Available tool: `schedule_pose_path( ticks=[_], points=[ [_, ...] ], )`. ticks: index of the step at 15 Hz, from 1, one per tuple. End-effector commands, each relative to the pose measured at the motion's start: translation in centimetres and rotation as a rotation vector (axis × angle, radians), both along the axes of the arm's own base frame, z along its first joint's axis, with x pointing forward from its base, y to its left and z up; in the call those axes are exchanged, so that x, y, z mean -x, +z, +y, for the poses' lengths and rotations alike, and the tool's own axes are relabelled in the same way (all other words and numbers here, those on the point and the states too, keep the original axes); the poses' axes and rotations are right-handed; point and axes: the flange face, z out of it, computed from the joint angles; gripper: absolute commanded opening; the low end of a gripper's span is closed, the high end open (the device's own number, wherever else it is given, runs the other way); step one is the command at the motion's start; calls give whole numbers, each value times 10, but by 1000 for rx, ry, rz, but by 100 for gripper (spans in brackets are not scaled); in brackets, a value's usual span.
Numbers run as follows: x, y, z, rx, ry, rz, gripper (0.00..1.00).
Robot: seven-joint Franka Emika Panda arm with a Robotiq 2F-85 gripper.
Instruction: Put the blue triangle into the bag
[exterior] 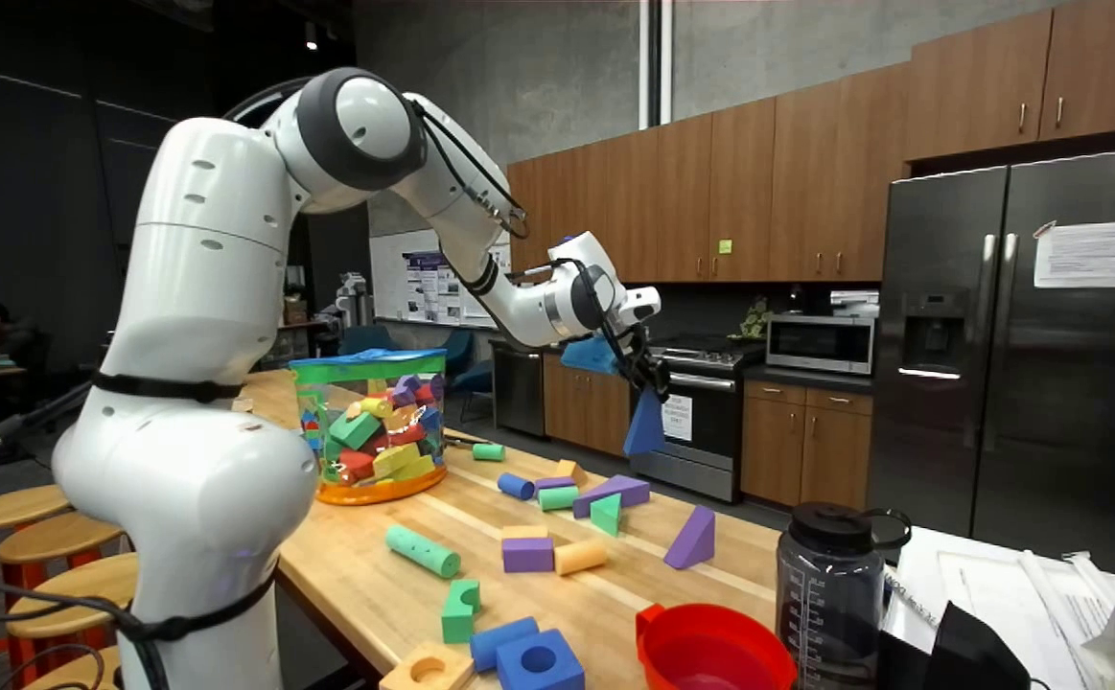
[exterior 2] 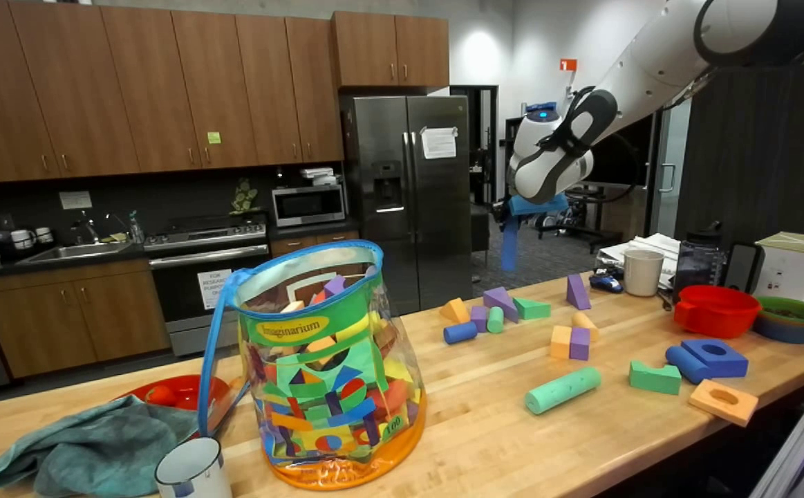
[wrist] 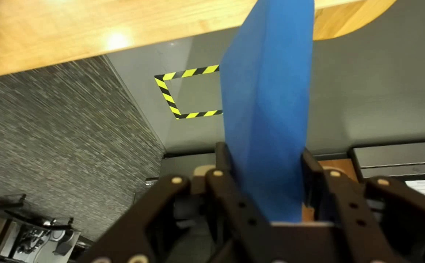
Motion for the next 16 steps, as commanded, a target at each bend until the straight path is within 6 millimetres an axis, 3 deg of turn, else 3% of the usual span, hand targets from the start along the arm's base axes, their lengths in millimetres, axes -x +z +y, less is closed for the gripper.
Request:
schedule_pose_path(
  ticks=[1,7,16],
  points=[
    [30,29,27,14,90,-32,18],
    [82,62,80,16,260,-106,18],
    [168,68,157,-84,485,-295,18]
  ],
)
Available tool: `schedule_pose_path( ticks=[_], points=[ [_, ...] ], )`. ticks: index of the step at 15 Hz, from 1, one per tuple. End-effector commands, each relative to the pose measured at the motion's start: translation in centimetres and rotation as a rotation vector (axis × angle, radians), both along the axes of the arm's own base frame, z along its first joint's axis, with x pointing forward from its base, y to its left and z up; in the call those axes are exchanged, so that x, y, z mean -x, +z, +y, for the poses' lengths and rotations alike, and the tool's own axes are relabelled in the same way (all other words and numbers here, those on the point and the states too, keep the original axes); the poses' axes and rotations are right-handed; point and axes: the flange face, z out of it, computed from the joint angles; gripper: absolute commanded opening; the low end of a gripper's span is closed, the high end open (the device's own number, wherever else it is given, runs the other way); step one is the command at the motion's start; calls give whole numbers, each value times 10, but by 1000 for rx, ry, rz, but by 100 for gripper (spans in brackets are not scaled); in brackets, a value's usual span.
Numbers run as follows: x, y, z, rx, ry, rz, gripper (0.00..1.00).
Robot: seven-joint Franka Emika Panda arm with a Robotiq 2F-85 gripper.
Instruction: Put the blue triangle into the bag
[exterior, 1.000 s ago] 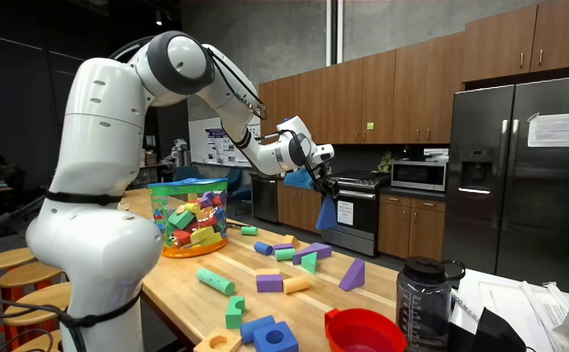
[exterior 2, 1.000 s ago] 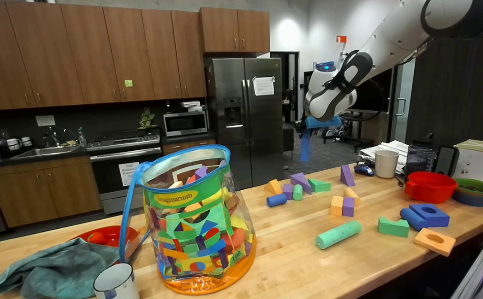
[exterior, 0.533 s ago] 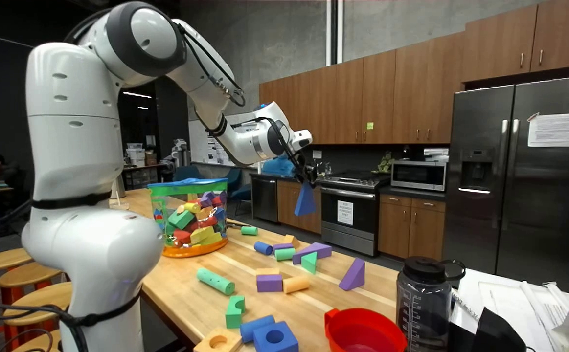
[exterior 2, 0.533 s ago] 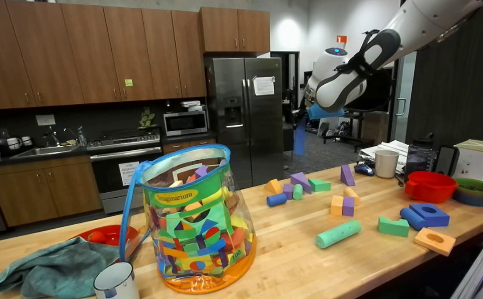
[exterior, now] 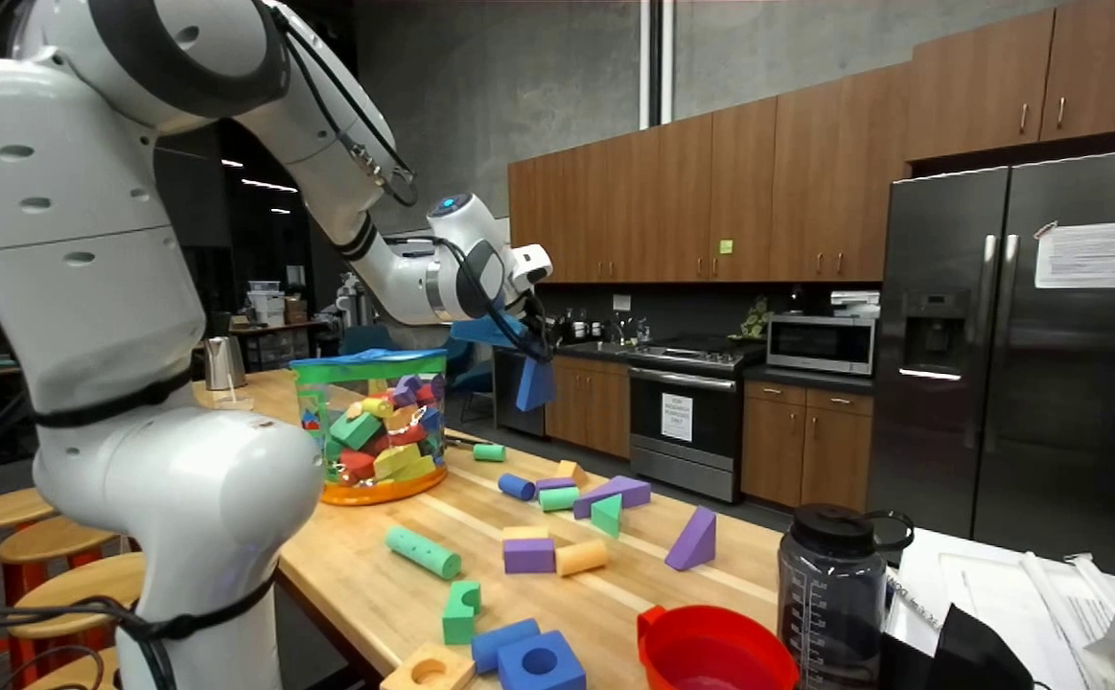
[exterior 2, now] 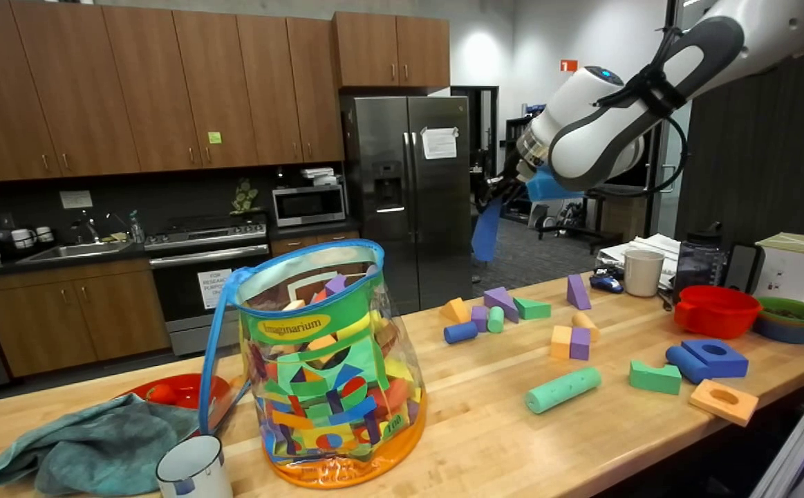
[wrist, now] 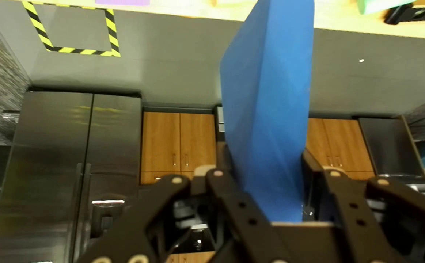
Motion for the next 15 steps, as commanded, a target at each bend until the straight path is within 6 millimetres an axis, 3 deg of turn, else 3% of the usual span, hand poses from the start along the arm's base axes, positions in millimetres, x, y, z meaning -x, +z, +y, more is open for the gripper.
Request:
schedule_pose_path(
  ticks=[1,5,9,13,15],
  points=[
    [41,3,25,-84,91,-66,18],
    [73,6,46,-220,192,-120,18],
    [94,9,50,-396,293,-157,18],
    [104,7,48,-533,373,-166,18],
    [97,15,49,-579,411,-166,18]
  ],
)
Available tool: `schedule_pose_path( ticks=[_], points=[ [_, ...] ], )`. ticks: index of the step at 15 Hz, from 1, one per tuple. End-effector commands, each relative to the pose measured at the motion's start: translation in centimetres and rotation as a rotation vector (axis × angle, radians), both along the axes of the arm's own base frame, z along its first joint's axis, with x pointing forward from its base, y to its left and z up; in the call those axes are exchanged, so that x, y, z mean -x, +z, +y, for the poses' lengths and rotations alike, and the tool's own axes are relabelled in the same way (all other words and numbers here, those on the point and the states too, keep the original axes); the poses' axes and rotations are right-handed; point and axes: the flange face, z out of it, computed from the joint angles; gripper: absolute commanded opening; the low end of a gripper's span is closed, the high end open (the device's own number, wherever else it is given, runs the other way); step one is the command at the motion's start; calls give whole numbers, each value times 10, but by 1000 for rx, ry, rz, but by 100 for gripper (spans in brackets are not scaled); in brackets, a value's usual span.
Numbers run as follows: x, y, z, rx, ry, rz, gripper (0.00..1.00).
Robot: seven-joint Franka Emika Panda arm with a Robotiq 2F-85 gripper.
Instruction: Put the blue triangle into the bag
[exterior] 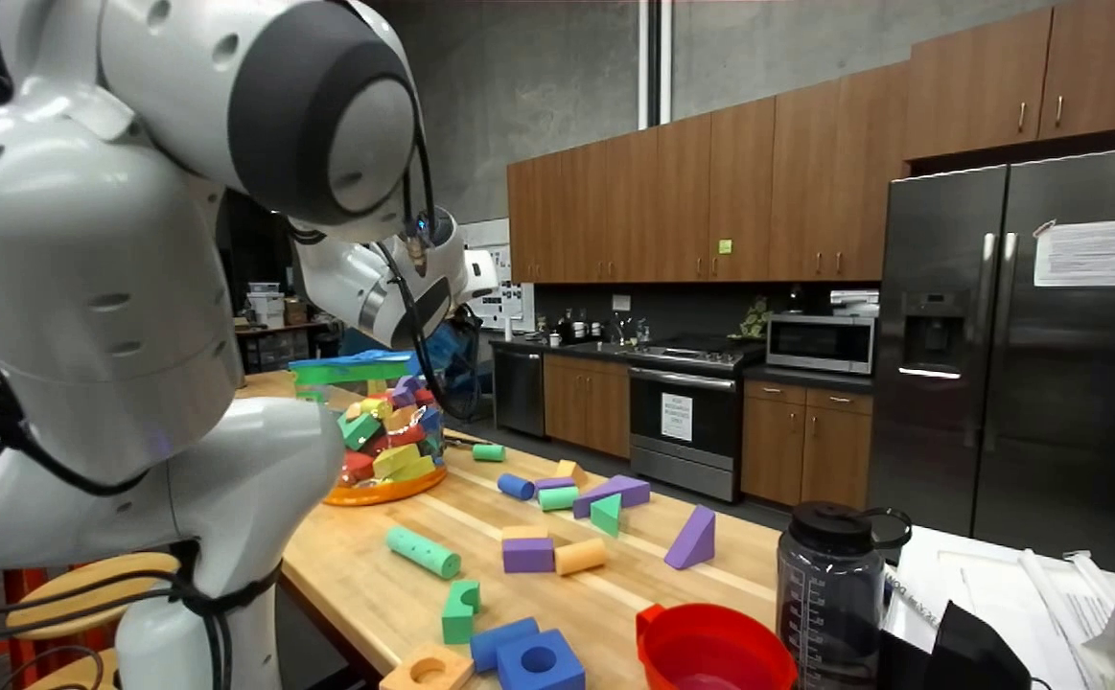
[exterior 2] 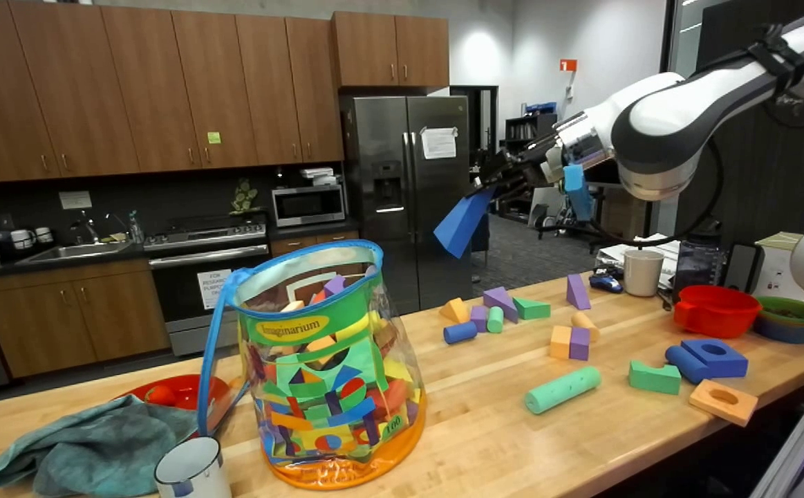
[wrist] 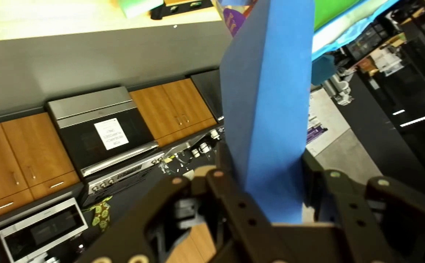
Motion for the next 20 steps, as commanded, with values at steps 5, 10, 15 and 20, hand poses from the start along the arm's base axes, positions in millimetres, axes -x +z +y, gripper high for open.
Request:
schedule_pose_path(
  ticks=[5,10,15,20],
  points=[
    [13,22,20,-159,185,-50,18],
    [35,31,78,-196,330,-46,18],
    [62,26,144,-203,462,-57,18],
    [114,18,217,-223,537,-117,18]
  ],
)
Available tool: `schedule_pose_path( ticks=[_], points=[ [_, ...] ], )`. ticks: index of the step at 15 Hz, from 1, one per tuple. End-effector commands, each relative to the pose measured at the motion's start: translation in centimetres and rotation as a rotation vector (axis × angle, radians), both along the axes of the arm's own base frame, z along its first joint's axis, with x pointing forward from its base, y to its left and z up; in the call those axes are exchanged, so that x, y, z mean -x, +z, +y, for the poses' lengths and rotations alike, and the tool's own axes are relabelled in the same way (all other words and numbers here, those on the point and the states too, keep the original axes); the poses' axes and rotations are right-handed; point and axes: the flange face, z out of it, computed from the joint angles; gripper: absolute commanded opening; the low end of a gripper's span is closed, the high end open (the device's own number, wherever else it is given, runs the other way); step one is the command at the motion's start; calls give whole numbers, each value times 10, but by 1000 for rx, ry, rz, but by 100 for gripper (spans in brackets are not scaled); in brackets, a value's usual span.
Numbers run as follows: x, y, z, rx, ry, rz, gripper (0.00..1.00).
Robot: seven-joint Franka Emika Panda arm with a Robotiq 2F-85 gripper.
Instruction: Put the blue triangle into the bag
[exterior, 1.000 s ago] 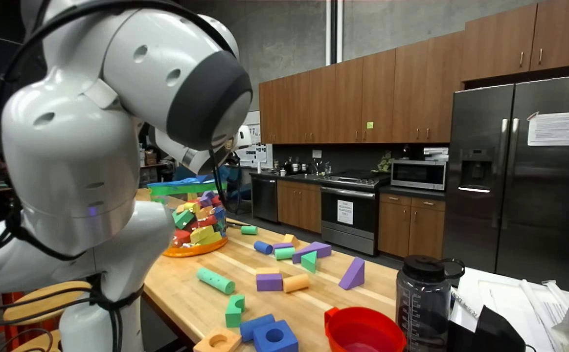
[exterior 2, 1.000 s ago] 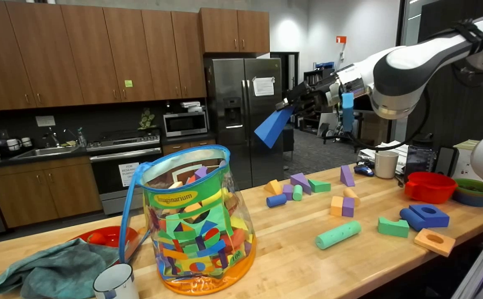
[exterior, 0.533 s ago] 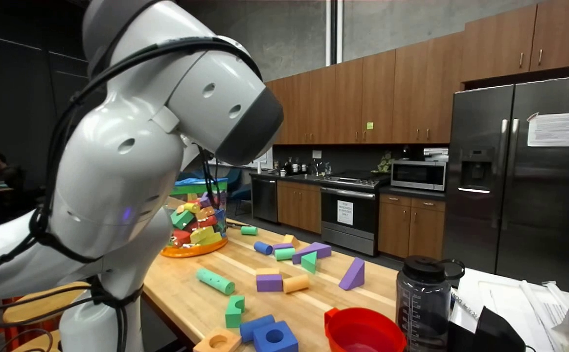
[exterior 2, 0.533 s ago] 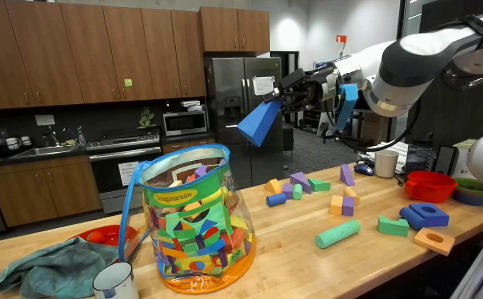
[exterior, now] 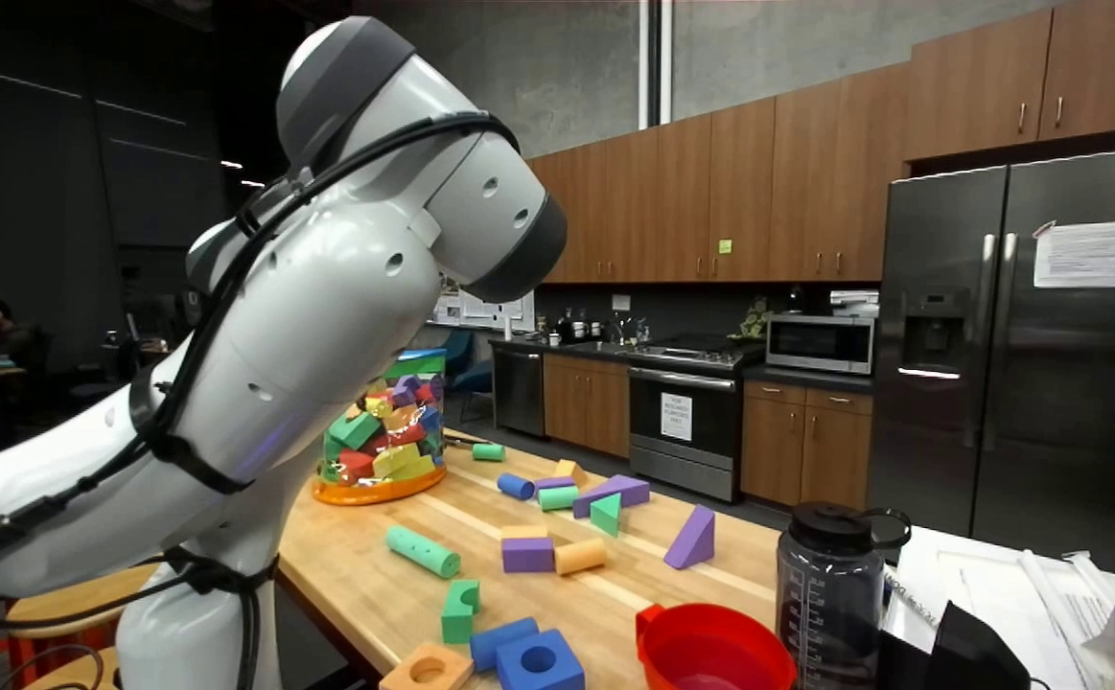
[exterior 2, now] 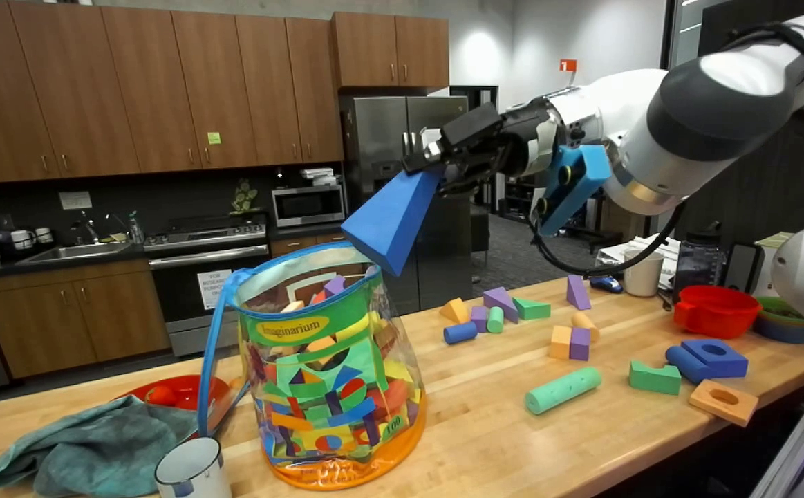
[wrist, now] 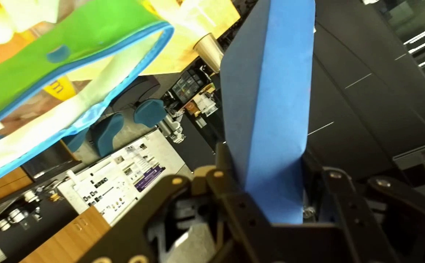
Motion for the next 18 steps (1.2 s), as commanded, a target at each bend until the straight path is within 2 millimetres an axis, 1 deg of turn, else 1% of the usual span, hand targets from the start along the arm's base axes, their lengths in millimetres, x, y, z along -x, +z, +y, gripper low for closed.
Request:
schedule_pose_path(
  ticks=[1,2,4,6,7,9,11,13,14,15,16,18],
  points=[
    [25,9,22,7,12,-28,18],
    [35,9,33,22,22,-33,18],
    [48,19,41,45,16,-42,18],
    [57,32,40,34,-4,-43,18],
    [58,39,35,27,-9,-65,18],
    [58,47,29,21,-31,-86,18],
    [49,60,26,8,-67,-97,18],
    [35,73,25,-10,-103,-93,18],
    [27,81,21,-26,-114,-103,18],
    [22,85,17,-36,-121,-109,18],
    [15,89,15,-44,-133,-113,18],
    [-8,97,11,-58,-173,-105,18]
  ],
)
